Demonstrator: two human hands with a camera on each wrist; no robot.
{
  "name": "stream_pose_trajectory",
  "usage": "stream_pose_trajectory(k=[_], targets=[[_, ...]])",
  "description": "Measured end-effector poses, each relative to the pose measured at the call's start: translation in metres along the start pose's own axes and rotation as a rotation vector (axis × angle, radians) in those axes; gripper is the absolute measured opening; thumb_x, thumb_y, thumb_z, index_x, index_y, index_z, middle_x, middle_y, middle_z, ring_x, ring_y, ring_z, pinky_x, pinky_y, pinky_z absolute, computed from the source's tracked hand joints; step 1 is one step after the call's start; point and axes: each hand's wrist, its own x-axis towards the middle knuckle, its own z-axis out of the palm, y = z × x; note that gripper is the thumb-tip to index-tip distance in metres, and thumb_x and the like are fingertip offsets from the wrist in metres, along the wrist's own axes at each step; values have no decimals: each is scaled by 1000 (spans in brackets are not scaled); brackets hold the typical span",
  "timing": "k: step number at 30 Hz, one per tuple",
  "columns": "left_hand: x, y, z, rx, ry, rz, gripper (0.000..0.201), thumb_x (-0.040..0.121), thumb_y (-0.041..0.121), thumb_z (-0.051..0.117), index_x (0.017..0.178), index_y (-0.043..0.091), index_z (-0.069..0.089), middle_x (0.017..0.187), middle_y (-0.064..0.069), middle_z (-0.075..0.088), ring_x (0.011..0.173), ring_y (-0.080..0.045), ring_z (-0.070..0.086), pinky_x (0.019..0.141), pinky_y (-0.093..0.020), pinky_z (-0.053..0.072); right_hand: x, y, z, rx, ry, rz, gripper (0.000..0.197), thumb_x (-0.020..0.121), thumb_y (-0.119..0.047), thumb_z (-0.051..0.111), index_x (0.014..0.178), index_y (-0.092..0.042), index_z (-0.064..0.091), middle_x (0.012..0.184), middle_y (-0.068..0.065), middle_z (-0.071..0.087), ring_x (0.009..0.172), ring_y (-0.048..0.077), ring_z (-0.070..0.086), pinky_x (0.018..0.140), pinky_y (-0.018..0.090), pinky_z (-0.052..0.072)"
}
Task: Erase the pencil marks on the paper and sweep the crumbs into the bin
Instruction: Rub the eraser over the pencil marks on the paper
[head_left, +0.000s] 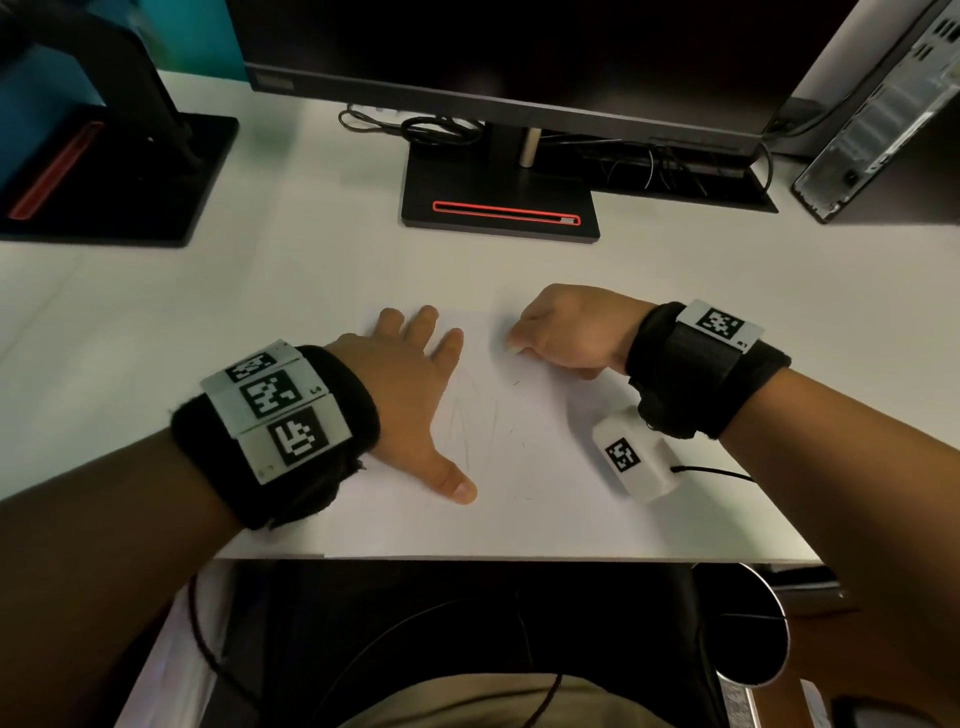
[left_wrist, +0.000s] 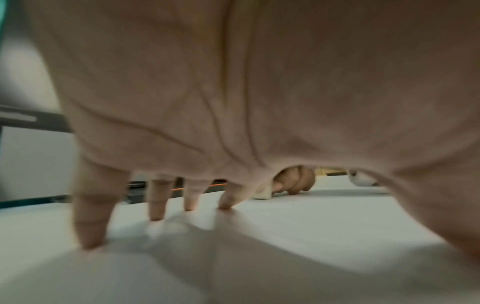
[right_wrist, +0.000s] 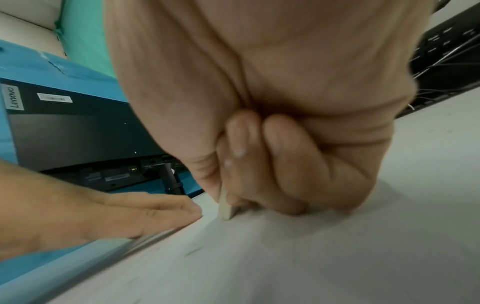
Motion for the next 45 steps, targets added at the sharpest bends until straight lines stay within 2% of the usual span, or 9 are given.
stream_pose_trajectory(k=[4,10,14,18,20,24,32,42,45], targets=[[1,-24,-1,-82,37,85,143,49,89,67,153,37,-16,160,8,-26,148,-22,-20,120,-48,17,1,1,-8,25,-10,22,30,96,-28,58,71,-11,55,61,10,53,55,25,47,50,28,43],[0,-18,3,-68,0,51,154,48,89,68,150,28,-29,157,-8,-35,147,-26,-27,120,-44,4,-3,-7,0,-58,-118,-42,31,99,-29,55,75,-9,59,62,9,54,54,24,47,49,26,44],[3,-15,3,-33,9,24,157,47,91,66,152,19,-26,158,-11,-32,148,-30,-23,120,-53,0,0,-5,-6,-19,-45,-15,31,97,-28,57,74,-8,60,61,11,53,56,24,46,51,28,43],[3,-12,0,23,6,-13,158,45,92,64,153,19,-24,157,-13,-33,145,-36,-29,117,-61,-6,-3,-8,4,-23,-147,-38,31,98,-28,58,76,-8,61,63,10,52,52,23,45,47,26,42],[4,-9,-3,42,3,-20,158,45,92,64,153,17,-23,156,-14,-35,143,-38,-31,117,-62,-7,0,-6,-2,13,-103,-11,29,96,-28,59,75,-8,61,63,11,52,53,24,45,48,27,41],[5,-8,-3,59,2,-26,159,44,93,64,153,16,-23,156,-14,-35,143,-40,-30,117,-62,-6,2,-10,-1,-32,-72,-30,33,99,-29,55,73,-9,61,62,10,54,55,23,47,54,30,45],[3,-11,-2,-41,-46,-32,158,44,88,70,151,25,-29,157,-6,-37,146,-37,-24,117,-63,12,9,-14,-6,22,-100,15,26,96,-26,58,76,-9,60,60,8,48,52,23,41,45,25,38],[4,-11,-2,-38,-52,-28,158,46,88,70,151,24,-29,157,-7,-37,146,-38,-24,117,-62,13,14,-17,-5,69,-146,29,26,97,-25,58,75,-9,58,57,5,46,48,19,38,44,25,36],[4,-11,-2,-43,-51,-26,158,46,87,71,151,24,-28,157,-8,-36,146,-38,-24,117,-62,14,19,-16,-11,92,-71,63,26,93,-24,60,70,-11,58,58,5,47,49,19,40,46,25,37]])
